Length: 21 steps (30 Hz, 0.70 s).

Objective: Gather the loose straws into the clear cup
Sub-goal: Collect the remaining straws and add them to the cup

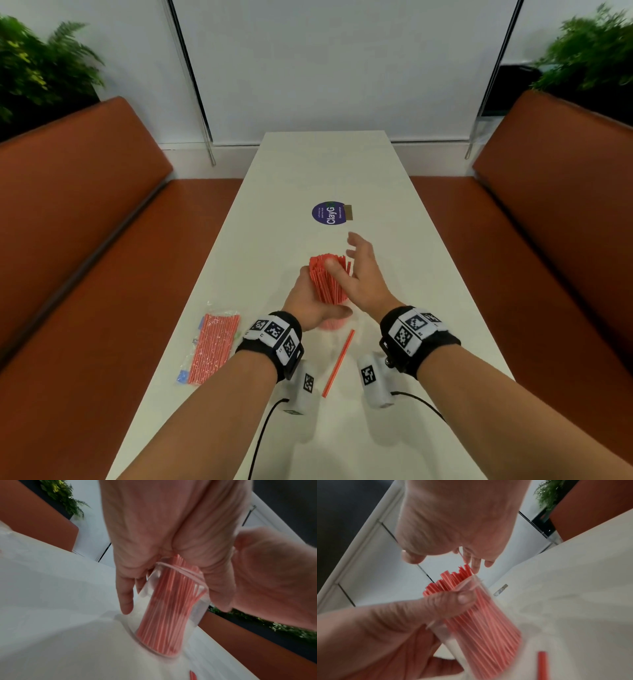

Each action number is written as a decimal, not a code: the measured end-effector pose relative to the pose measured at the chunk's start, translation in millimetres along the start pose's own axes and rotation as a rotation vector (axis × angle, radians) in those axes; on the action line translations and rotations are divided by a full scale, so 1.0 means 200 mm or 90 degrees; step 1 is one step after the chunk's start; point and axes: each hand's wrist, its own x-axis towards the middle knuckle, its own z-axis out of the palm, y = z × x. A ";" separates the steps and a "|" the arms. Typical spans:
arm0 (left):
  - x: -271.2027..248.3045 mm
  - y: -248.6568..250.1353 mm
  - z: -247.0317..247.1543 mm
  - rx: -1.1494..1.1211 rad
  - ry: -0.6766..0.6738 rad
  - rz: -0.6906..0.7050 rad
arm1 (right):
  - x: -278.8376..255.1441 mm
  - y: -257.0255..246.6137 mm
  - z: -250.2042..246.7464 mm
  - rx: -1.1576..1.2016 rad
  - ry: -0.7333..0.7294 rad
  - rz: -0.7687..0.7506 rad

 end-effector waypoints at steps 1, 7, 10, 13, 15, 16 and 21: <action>0.00 0.00 0.00 -0.006 0.001 0.005 | -0.03 0.02 -0.01 0.006 -0.018 0.016; 0.01 0.00 0.00 0.002 -0.023 0.004 | -0.11 0.00 -0.03 0.082 -0.144 0.069; 0.01 -0.01 -0.02 0.017 -0.034 -0.004 | -0.14 -0.03 -0.06 0.100 -0.063 0.192; 0.00 -0.02 -0.04 0.031 -0.026 -0.010 | -0.22 -0.02 -0.05 -0.272 -0.178 0.301; -0.01 -0.02 -0.04 0.046 -0.026 -0.010 | -0.28 -0.02 -0.01 -0.397 -0.232 0.284; -0.01 -0.02 -0.04 0.052 -0.025 -0.011 | -0.31 -0.02 0.02 -0.441 -0.239 0.265; -0.03 -0.04 -0.04 0.061 -0.011 -0.019 | -0.34 0.01 0.13 -0.652 -0.290 0.188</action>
